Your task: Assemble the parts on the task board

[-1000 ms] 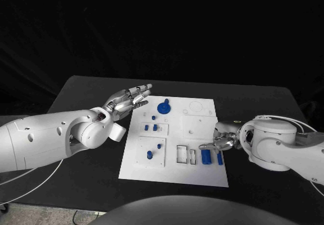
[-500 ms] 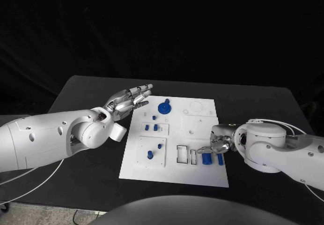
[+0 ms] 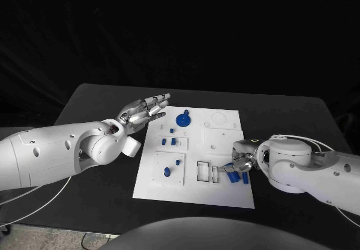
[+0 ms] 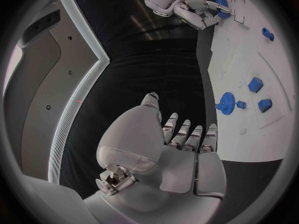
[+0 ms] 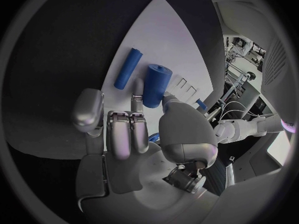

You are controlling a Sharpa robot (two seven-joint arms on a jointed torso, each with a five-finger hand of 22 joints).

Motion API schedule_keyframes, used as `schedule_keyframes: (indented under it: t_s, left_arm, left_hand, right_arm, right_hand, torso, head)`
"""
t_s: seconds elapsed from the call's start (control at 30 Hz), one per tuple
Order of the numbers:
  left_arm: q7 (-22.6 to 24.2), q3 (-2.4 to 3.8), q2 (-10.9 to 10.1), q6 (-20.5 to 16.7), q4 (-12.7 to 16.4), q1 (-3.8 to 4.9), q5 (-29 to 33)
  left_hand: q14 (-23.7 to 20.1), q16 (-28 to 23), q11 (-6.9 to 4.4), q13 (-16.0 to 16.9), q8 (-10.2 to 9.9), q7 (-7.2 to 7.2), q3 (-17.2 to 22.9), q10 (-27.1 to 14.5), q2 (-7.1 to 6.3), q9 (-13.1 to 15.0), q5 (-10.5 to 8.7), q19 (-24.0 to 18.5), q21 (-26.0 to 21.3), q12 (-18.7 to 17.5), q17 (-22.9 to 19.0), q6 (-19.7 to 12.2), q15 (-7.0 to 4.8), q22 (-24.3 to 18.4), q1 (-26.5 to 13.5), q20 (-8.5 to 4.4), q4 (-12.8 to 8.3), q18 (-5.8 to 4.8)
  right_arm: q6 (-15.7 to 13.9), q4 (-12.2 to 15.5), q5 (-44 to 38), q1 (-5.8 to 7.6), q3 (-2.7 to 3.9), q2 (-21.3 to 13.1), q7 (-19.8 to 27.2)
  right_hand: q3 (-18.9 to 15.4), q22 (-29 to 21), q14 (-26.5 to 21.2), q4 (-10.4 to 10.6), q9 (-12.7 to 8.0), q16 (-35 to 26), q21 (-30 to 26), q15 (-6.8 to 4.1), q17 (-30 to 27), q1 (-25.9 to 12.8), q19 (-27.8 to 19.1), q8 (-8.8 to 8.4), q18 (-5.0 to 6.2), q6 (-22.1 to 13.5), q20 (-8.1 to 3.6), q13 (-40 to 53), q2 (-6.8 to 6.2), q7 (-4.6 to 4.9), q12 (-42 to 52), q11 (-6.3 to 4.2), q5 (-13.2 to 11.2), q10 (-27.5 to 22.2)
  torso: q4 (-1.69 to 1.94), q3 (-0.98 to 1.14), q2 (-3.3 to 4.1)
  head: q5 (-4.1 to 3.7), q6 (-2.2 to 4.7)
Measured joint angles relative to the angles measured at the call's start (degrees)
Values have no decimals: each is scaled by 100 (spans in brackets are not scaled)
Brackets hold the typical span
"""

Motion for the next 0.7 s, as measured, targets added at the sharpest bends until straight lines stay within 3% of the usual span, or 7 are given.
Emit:
schedule_keyframes:
  t_s: [0.13,0.17,0.33,0.6,0.7]
  left_arm:
    - [-4,0,0,2,0,-1,0]
    - [-4,0,-1,3,0,-1,0]
    - [-8,0,-9,4,0,-3,0]
    - [-13,0,-10,5,2,-5,0]
    - [-15,0,-8,5,3,-6,0]
  left_hand:
    - [0,0,0,0,0,0,0,0,0,0,30,0,0,0,0,0,0,0,0,0,0,1]
    - [0,0,0,0,0,0,0,0,0,0,31,0,0,0,0,0,0,0,0,0,0,0]
    - [0,0,20,0,0,0,0,-20,23,0,58,0,0,0,-1,0,0,0,24,0,0,0]
    - [0,0,20,-1,0,0,0,-21,23,0,86,0,0,0,-1,0,0,0,24,0,0,0]
    - [0,0,20,-1,0,0,0,-21,23,0,114,0,0,0,-1,0,0,0,23,0,0,-60]
  right_arm:
    - [-97,-16,355,-5,2,-13,13]
    - [-139,-16,504,-10,-1,-25,19]
    - [-371,22,1188,-10,-8,-105,62]
    - [-780,194,2170,197,-4,-286,195]
    - [-934,279,2504,300,3,-358,264]
  right_hand:
    - [57,0,0,-58,74,-15,0,2,0,203,-11,-81,0,-97,-11,0,2,14,0,24,967,-16]
    - [57,-1,1,-58,101,-16,0,4,0,241,-21,-81,0,-107,-21,0,-36,5,0,28,1371,-9]
    - [131,-1,3,15,160,-15,0,21,0,414,-21,-137,1,-148,-21,0,-209,38,0,14,2861,-22]
    - [255,-1,34,140,296,-15,-33,10,-1,464,-21,-159,0,-261,-20,-1,-259,33,0,10,2876,-27]
    - [286,-1,34,171,326,-15,-33,10,-1,464,-21,-160,0,-277,-20,-1,-259,34,0,10,2876,-27]
  torso:
    - [0,0,-1]
    - [0,0,-1]
    - [0,3,-1]
    - [-1,1,-1]
    - [-1,1,-3]
  head:
    - [15,0]
    - [20,0]
    - [40,0]
    - [59,0]
    - [53,0]
